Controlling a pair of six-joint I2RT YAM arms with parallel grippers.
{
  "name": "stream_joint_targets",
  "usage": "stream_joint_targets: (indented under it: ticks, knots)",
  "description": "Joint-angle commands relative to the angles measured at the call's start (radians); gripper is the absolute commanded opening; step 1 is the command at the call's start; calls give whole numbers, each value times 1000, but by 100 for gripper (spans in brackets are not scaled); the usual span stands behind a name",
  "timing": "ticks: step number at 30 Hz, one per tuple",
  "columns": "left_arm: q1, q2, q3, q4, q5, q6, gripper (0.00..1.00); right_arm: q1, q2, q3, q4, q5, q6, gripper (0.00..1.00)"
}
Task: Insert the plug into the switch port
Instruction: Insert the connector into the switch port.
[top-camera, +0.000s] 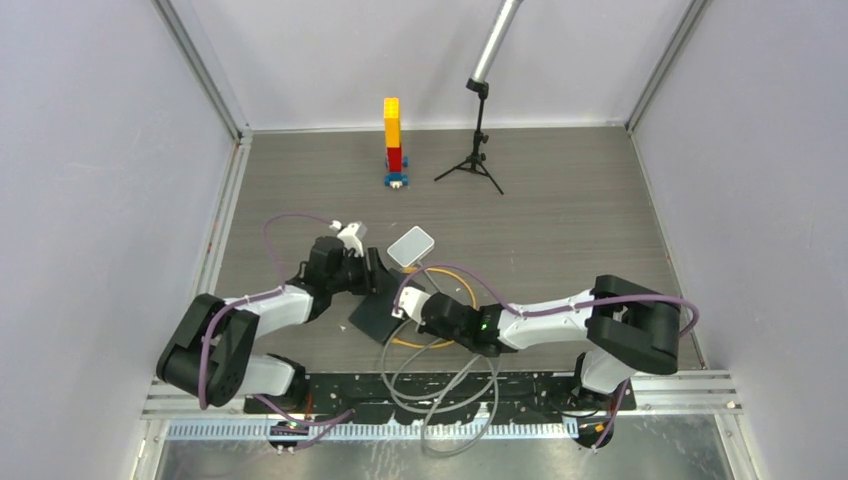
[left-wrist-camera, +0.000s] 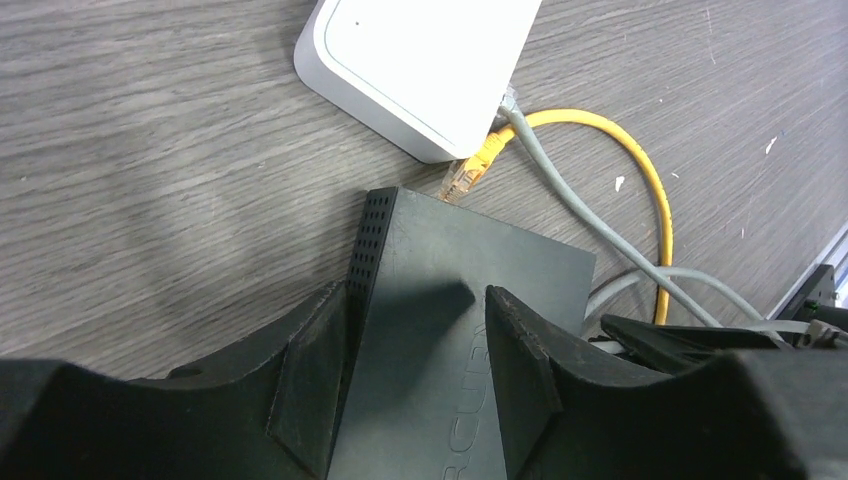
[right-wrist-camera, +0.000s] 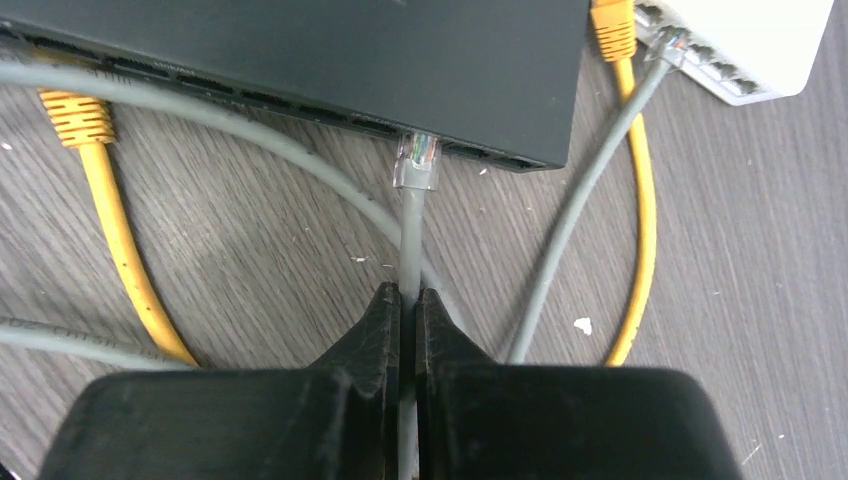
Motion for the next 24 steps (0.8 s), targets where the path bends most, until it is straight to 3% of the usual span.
stream_joint_targets:
  ticks: [1,13,24]
  knots:
    - [-74,24,8,39,174,-28,53,-3,35,27,278,3,30,0]
    - [-128,-35,-30,25,133,-46,53,-24,89,129,235,72,85,0]
    - [-137,-70,-48,9,138,-10,53,-48,51,215,115,-8,58,0]
